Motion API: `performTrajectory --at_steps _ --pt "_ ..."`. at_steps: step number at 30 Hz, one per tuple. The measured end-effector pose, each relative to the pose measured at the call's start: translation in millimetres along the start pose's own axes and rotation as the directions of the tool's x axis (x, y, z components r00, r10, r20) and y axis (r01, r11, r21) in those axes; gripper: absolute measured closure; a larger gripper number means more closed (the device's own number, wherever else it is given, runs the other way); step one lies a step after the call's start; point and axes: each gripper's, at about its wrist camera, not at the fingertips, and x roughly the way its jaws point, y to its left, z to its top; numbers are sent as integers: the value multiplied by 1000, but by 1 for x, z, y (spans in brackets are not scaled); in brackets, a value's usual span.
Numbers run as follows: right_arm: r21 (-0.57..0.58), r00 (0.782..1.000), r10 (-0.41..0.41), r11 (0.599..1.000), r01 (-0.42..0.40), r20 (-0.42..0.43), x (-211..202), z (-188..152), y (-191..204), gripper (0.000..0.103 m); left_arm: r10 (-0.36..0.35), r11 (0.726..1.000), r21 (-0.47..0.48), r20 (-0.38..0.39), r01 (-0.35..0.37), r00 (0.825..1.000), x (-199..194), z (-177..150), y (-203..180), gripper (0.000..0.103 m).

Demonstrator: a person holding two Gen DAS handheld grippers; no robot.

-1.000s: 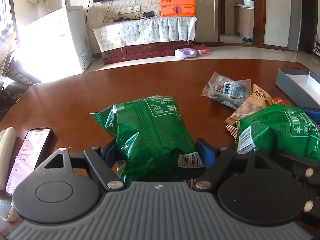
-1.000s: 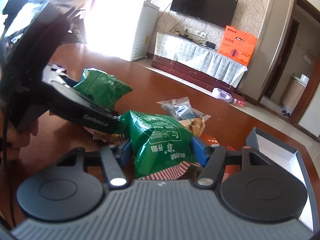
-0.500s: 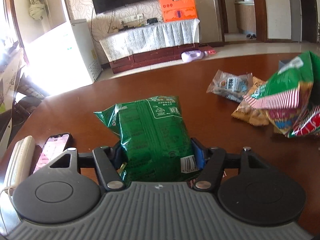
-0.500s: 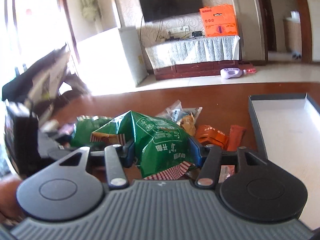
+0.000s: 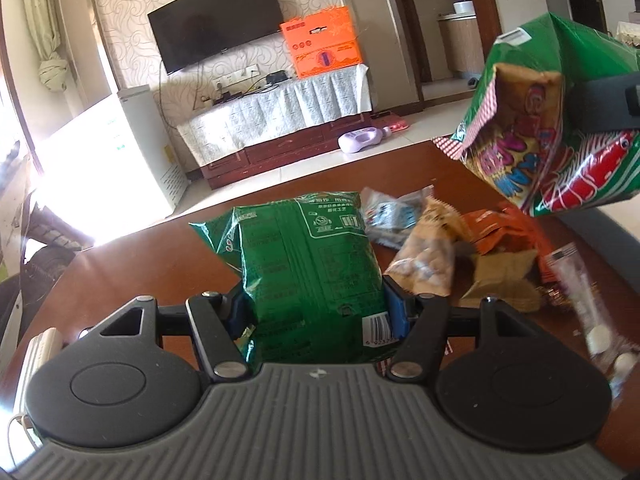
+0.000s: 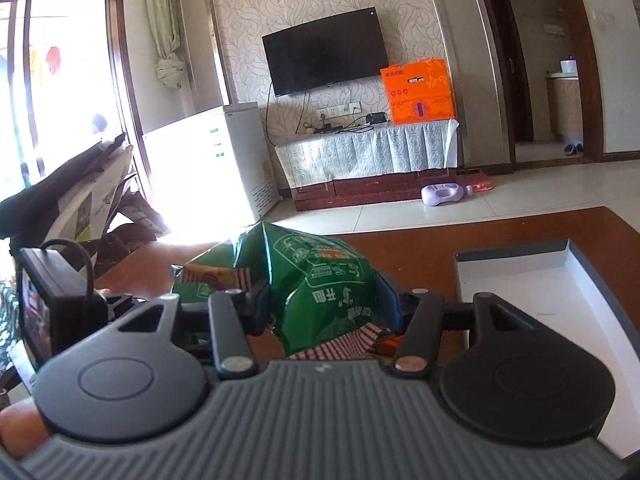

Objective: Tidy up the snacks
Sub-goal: 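Lift both green chip bags and carry them over the white box tray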

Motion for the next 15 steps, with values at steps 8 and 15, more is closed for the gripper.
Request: performTrajectory --at_steps 8,15 --pt "10 995 -89 996 88 49 -25 7 -33 47 -114 993 -13 34 115 993 -7 27 -55 34" --pt "16 983 -175 985 174 56 -35 5 -62 47 -215 976 -8 41 216 976 4 47 -120 34"
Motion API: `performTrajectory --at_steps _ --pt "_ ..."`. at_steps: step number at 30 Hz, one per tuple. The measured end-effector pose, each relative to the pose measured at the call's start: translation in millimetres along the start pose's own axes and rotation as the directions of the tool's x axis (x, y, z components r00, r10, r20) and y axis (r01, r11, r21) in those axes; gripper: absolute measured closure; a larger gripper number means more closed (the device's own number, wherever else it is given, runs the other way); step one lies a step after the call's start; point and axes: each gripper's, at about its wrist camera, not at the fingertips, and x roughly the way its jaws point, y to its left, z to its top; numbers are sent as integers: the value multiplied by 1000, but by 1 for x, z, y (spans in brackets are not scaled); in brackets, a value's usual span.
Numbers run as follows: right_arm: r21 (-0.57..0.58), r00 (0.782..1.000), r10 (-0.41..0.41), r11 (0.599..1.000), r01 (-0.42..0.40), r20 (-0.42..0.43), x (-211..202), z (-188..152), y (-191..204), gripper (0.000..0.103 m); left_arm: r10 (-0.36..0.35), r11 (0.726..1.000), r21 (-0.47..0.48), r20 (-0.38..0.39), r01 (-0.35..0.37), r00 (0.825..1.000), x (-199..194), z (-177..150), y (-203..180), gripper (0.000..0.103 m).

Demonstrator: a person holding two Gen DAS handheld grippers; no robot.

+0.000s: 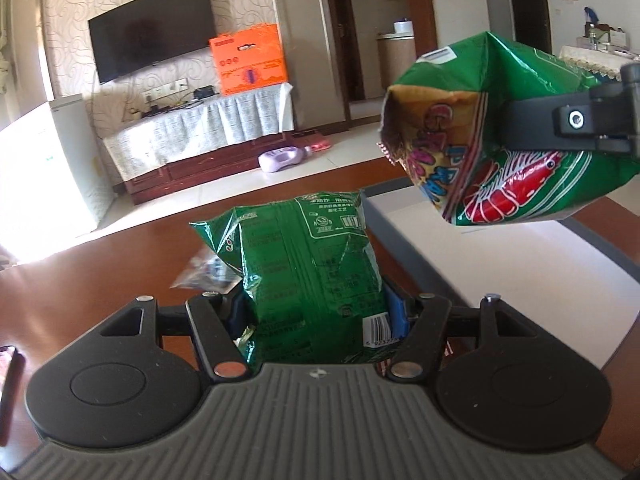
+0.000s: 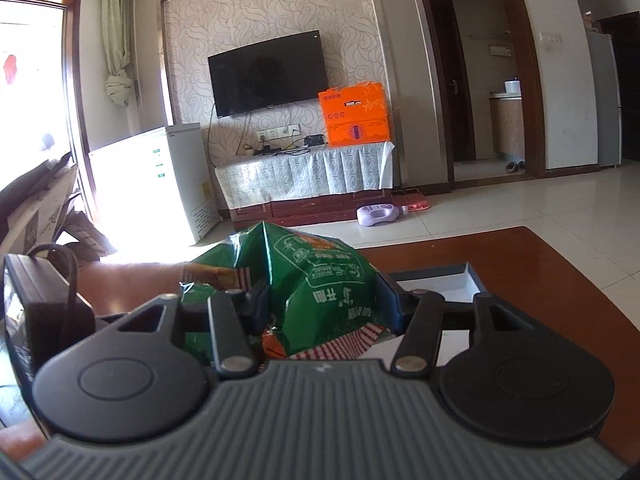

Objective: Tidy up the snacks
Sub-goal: 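Lift both green chip bags and carry them over the white box tray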

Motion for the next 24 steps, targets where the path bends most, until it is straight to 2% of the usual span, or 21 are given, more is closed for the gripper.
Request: performTrajectory --at_steps 10,15,21,24 --pt "44 994 -108 993 109 -19 2 -10 -54 47 -80 997 -4 31 80 996 34 22 -58 34" --pt "39 990 -138 989 140 -40 15 -8 -67 47 -100 995 35 39 99 994 58 29 -82 34" --pt "39 978 -185 981 189 -92 40 -8 -85 47 -150 986 82 64 144 987 81 40 -92 34" --pt "47 975 -201 977 206 -98 49 -7 -93 47 -165 981 121 104 152 981 90 48 -97 34"
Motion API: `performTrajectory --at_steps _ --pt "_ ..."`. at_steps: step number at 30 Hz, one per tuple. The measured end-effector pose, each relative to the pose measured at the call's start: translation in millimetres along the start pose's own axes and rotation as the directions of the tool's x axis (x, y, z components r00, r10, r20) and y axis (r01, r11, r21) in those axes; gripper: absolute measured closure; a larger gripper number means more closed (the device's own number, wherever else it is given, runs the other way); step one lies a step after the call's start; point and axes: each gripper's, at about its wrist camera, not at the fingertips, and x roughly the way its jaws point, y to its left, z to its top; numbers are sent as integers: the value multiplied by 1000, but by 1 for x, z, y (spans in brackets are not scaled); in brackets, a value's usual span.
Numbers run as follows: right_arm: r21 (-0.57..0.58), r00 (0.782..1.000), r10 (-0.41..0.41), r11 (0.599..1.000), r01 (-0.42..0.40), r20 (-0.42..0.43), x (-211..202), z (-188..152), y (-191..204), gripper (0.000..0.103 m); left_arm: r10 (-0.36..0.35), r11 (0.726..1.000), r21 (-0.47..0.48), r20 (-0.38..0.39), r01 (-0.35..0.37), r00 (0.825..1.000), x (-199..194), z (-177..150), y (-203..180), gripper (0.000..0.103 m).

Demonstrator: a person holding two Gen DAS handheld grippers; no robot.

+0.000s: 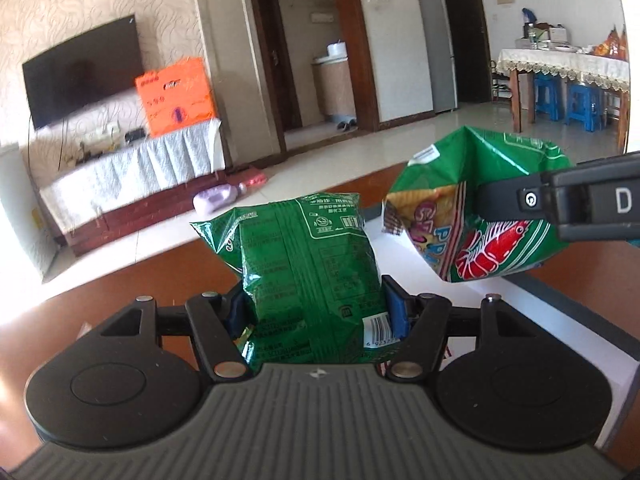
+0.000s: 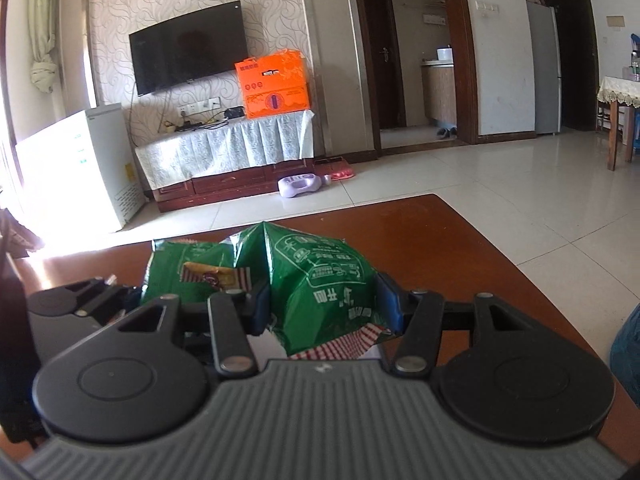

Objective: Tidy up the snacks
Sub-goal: 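Lift both green chip bags and carry them over the white box tray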

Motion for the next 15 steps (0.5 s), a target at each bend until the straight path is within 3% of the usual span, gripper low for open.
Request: performTrajectory --at_steps 4,8,15 --pt "1 1000 -9 1000 9 4 8 3 -3 47 -37 999 4 -31 37 999 29 6 2 33" --pt "-22 1000 -19 1000 18 -14 19 3 -3 47 68 995 73 -56 -64 996 55 7 -9 7" --pt "-32 998 -43 999 41 -51 38 6 5 47 90 990 112 -20 -87 996 48 3 -11 3"
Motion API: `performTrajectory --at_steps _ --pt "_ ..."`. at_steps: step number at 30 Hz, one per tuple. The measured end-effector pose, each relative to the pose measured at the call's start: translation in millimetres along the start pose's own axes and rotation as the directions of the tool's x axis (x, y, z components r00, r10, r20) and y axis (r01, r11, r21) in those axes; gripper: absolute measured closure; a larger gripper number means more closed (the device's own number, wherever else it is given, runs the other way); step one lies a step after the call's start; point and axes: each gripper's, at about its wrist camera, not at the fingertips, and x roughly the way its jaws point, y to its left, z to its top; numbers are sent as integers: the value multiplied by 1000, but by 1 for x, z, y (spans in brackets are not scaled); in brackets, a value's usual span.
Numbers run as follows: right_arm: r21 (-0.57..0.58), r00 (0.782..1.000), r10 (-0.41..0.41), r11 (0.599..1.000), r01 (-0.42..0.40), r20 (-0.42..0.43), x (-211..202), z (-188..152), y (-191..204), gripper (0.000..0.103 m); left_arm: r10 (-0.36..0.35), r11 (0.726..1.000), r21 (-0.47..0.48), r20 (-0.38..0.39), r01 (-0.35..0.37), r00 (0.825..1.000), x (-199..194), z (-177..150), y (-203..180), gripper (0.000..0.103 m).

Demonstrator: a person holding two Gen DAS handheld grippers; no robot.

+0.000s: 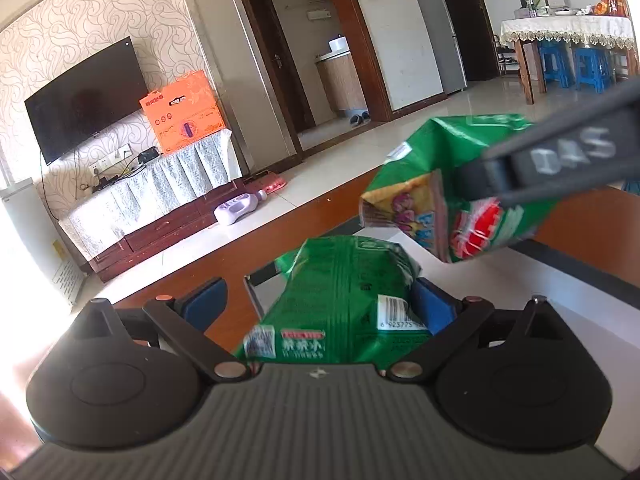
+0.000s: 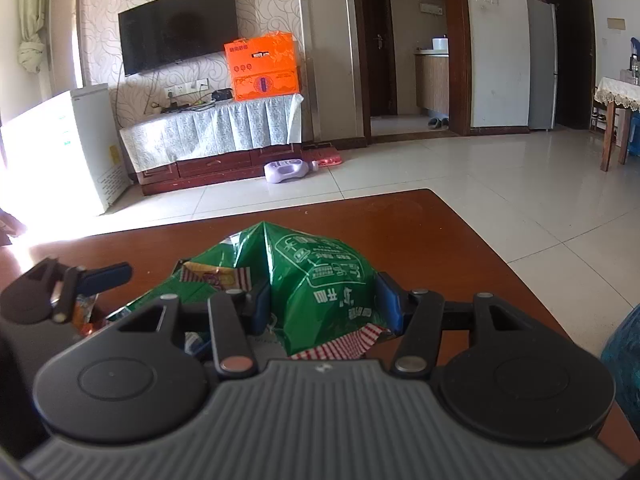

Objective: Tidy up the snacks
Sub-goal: 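Lift both green chip bags and carry them over the white box tray, then open both grippers to drop the green chip bags into the tray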

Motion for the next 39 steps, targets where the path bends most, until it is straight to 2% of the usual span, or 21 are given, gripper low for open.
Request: performTrajectory --at_steps 6,10,15,18,21,23,25,30,34,39 --pt "44 1000 -12 999 12 -15 19 7 10 47 -40 999 -28 1 40 999 -8 -8 17 3" --pt "-21 997 -19 1000 18 -79 35 6 21 45 -55 998 -44 -24 54 998 -1 -11 22 3" --pt "-34 998 -2 999 0 -68 15 7 22 33 -70 996 -59 -2 69 998 -12 -9 20 3" --pt "-65 1000 9 998 -10 -17 -4 5 21 34 -70 996 -54 12 70 997 -21 -8 23 3" --pt "-45 999 25 999 -24 29 -17 6 17 35 -103 990 -101 12 103 995 -28 -10 31 3" --pt "-42 1000 19 999 -18 12 -13 7 17 37 -134 985 -112 9 134 991 -25 -12 31 4" --pt "-55 999 22 998 -24 -35 -1 6 21 44 -130 987 -90 1 130 991 -23 -18 24 4" --pt "-86 995 37 995 -46 -98 18 2 33 44 -136 985 -106 -16 133 991 -5 -22 19 4" --pt "-80 995 31 996 -39 -97 12 3 32 46 -131 985 -117 -5 130 991 -9 -23 17 4" --pt "-52 997 29 998 -33 -64 -20 5 26 45 -121 984 -124 44 125 992 -33 -25 23 3"
